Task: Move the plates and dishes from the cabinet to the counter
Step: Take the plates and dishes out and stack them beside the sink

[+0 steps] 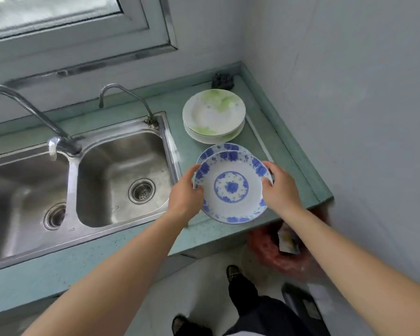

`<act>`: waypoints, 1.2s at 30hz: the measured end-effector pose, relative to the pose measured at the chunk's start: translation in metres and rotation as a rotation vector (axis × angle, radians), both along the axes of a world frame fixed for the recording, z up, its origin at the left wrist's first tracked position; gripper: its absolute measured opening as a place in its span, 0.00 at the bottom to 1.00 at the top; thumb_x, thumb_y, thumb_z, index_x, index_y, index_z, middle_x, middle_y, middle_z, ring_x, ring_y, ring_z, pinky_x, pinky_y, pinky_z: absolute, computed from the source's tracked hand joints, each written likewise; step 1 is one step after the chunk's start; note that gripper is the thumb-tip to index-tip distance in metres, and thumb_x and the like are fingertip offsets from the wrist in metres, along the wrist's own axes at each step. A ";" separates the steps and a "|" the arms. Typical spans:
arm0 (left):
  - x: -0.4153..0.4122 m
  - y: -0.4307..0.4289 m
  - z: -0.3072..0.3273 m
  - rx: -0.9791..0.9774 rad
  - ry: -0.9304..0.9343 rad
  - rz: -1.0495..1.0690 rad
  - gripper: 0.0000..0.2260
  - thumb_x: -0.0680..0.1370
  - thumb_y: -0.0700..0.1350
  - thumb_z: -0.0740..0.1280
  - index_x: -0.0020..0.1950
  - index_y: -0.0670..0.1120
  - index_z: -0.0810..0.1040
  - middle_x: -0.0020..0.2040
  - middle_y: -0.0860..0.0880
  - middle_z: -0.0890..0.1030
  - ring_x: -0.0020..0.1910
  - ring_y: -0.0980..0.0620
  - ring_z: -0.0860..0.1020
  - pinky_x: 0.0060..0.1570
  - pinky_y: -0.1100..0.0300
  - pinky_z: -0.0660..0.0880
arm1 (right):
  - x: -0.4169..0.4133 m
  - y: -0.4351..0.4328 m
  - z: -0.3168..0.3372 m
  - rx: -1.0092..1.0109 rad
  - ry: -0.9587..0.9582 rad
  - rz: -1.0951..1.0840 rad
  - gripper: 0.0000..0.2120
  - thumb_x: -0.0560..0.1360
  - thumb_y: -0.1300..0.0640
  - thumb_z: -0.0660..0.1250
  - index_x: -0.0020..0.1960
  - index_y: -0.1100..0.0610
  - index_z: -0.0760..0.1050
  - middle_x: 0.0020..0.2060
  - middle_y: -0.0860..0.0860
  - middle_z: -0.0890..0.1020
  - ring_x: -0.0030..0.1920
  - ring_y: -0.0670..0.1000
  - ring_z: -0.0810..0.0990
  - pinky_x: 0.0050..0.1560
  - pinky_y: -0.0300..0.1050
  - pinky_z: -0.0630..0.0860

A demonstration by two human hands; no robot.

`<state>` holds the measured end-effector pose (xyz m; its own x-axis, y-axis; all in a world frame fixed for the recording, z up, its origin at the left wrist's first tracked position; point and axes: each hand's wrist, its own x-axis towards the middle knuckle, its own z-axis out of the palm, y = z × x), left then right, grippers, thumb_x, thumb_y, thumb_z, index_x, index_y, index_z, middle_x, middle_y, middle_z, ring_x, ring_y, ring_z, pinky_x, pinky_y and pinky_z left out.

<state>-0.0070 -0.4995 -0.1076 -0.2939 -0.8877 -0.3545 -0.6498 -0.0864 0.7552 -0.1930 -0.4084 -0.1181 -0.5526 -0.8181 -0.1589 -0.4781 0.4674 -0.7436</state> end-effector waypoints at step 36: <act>-0.006 -0.004 -0.055 -0.269 -0.497 -0.201 0.27 0.78 0.62 0.50 0.75 0.60 0.45 0.78 0.53 0.46 0.77 0.49 0.45 0.74 0.45 0.48 | -0.018 -0.061 -0.041 0.223 0.405 0.472 0.34 0.77 0.40 0.52 0.76 0.55 0.46 0.76 0.52 0.46 0.76 0.53 0.45 0.74 0.53 0.49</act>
